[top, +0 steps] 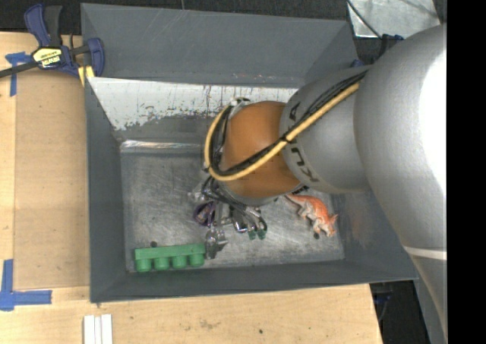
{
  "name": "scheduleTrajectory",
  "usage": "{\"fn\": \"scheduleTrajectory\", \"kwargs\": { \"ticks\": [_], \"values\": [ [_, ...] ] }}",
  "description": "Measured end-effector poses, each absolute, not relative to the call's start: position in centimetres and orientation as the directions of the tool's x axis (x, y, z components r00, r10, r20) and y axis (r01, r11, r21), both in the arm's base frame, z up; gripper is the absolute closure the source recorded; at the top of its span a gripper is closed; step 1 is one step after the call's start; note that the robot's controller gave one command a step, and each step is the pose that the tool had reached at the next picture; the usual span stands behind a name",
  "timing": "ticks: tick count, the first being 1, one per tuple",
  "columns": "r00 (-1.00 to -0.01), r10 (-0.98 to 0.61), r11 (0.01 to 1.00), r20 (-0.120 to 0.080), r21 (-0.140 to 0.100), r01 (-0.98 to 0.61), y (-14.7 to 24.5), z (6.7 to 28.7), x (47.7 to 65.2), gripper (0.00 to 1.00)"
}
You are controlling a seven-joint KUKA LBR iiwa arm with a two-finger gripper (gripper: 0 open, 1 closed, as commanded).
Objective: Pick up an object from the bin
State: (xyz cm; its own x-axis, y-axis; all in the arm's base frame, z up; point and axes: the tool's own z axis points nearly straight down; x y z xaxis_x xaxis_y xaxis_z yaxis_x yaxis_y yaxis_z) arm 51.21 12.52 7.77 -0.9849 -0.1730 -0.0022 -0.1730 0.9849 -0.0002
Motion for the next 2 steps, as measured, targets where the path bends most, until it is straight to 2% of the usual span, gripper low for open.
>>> {"fn": "scheduleTrajectory", "kwargs": {
  "ticks": [1, 2],
  "values": [
    [-0.976, -0.22, 0.976, -0.002, 0.0, -0.22, 14.9, 7.6, 50.8, 0.0],
    [-0.944, -0.329, 0.944, -0.005, -0.002, -0.329, 4.0, 8.7, 58.2, 1.0]
  ]
}}
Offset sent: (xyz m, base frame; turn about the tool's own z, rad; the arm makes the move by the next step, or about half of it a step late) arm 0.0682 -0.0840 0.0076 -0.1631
